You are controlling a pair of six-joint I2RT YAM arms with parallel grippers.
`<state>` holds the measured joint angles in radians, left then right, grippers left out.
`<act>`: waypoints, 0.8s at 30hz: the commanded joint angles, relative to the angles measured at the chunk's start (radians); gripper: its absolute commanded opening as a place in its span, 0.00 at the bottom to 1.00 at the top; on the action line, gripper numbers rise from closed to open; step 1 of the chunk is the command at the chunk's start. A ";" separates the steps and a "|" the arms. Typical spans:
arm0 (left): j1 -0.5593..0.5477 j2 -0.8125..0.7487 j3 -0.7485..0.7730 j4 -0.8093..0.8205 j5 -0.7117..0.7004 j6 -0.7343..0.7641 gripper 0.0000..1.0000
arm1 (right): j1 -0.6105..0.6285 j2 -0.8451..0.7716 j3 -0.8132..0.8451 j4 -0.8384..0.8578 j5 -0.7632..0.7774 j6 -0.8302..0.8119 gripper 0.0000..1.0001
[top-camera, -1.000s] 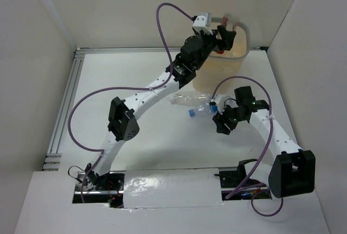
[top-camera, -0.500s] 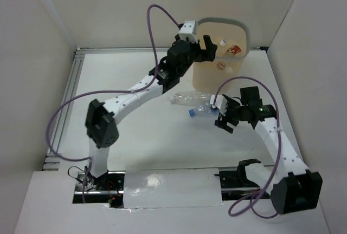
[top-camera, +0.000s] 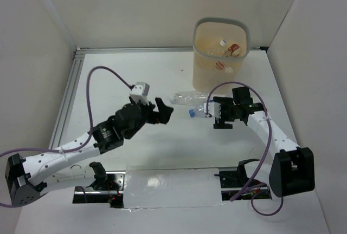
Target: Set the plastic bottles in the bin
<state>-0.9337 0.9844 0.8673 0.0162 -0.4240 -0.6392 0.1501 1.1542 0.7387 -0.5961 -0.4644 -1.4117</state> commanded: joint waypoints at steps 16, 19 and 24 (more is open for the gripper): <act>-0.185 0.003 -0.203 -0.231 -0.133 -0.341 1.00 | 0.042 0.294 0.019 0.300 0.193 -0.067 0.96; -0.194 0.014 -0.183 -0.240 -0.133 -0.341 1.00 | 0.042 0.346 0.042 0.300 0.202 -0.087 0.94; -0.194 0.034 -0.162 -0.259 -0.133 -0.284 1.00 | 0.019 0.436 0.149 0.116 0.167 -0.142 0.70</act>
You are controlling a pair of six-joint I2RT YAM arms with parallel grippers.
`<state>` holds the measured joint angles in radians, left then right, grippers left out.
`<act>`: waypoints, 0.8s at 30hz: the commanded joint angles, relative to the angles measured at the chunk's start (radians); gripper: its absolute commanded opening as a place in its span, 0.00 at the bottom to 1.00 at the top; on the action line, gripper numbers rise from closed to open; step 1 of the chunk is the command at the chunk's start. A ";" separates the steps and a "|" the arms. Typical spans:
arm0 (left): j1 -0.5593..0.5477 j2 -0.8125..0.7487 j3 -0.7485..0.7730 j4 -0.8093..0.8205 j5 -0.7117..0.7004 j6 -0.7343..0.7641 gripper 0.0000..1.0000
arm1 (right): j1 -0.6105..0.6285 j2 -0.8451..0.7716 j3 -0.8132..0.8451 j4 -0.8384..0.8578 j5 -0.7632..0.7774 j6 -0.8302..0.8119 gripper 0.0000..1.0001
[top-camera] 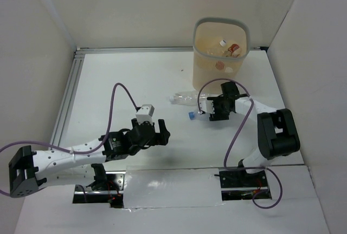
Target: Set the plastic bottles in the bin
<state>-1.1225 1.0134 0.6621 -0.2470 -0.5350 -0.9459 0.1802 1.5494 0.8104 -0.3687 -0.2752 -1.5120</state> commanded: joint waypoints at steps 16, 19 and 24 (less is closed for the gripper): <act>-0.005 -0.041 0.027 0.162 -0.007 0.550 1.00 | -0.039 -0.313 0.611 -0.847 -0.656 0.060 0.35; -0.005 -0.024 0.027 0.235 0.015 0.616 1.00 | -0.030 -0.382 0.641 -0.517 -0.737 0.420 0.35; -0.005 0.066 0.082 0.301 0.050 0.751 1.00 | -0.004 -0.439 0.606 0.163 -0.572 0.941 0.35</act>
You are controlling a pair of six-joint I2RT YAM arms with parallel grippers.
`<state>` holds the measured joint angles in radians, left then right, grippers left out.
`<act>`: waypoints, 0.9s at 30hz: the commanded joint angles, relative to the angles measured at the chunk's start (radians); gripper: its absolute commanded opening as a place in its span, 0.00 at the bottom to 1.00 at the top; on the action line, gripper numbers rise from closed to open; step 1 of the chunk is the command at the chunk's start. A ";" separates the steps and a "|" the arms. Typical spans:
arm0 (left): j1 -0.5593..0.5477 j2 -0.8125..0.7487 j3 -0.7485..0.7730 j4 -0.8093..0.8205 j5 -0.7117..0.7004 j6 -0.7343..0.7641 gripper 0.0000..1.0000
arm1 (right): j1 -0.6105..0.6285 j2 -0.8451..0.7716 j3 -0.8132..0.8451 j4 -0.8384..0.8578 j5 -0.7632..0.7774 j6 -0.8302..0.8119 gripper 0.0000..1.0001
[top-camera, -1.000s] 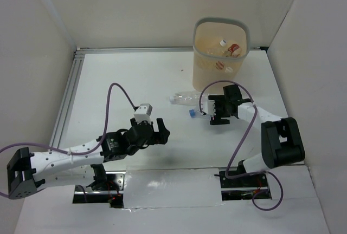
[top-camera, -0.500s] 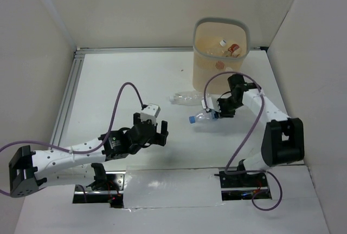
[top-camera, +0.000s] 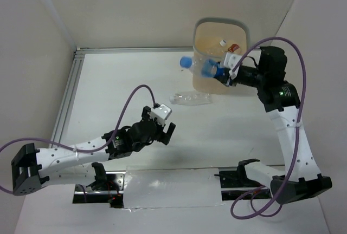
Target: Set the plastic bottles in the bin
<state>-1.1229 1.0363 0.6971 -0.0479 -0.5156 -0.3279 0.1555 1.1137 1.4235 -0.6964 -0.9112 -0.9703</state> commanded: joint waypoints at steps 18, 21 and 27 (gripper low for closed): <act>0.228 0.410 0.217 0.438 0.252 0.440 1.00 | -0.249 0.540 0.382 0.337 0.253 0.696 1.00; 0.267 0.478 0.261 0.447 0.314 0.472 1.00 | -0.309 0.506 0.382 0.324 0.215 0.706 1.00; 0.287 0.631 0.318 0.517 0.433 0.598 1.00 | -0.480 0.423 0.382 0.197 -0.050 0.685 0.96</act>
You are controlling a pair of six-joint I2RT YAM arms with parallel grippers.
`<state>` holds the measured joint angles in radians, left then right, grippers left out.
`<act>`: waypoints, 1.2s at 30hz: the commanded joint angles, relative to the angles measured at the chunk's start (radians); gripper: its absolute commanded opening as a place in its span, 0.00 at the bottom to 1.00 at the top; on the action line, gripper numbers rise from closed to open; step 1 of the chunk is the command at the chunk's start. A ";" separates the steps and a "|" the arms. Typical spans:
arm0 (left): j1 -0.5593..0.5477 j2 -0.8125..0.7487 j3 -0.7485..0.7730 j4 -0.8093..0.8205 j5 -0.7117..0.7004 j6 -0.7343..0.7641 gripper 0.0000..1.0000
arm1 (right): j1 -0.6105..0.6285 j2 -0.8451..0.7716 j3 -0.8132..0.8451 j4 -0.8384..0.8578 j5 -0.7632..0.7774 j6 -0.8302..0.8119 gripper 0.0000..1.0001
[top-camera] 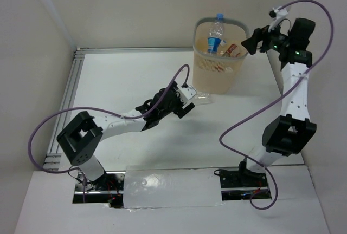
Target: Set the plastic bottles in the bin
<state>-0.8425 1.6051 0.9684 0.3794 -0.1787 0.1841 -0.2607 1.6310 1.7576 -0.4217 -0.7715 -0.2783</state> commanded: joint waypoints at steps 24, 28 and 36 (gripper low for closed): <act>0.094 0.483 0.411 -0.119 0.404 0.235 0.96 | -0.250 -0.286 -0.222 -0.624 -0.453 -0.654 0.37; 0.103 0.513 0.411 -0.128 0.415 0.206 0.92 | -0.250 -0.295 -0.244 -0.615 -0.453 -0.645 0.37; 0.103 0.524 0.420 -0.137 0.355 0.187 0.76 | -0.250 -0.304 -0.262 -0.624 -0.453 -0.645 0.55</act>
<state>-0.7444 2.1159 1.3556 0.2222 0.1841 0.3855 -0.5095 1.3647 1.5059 -1.0420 -1.1938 -0.9276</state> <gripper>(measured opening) 0.765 0.527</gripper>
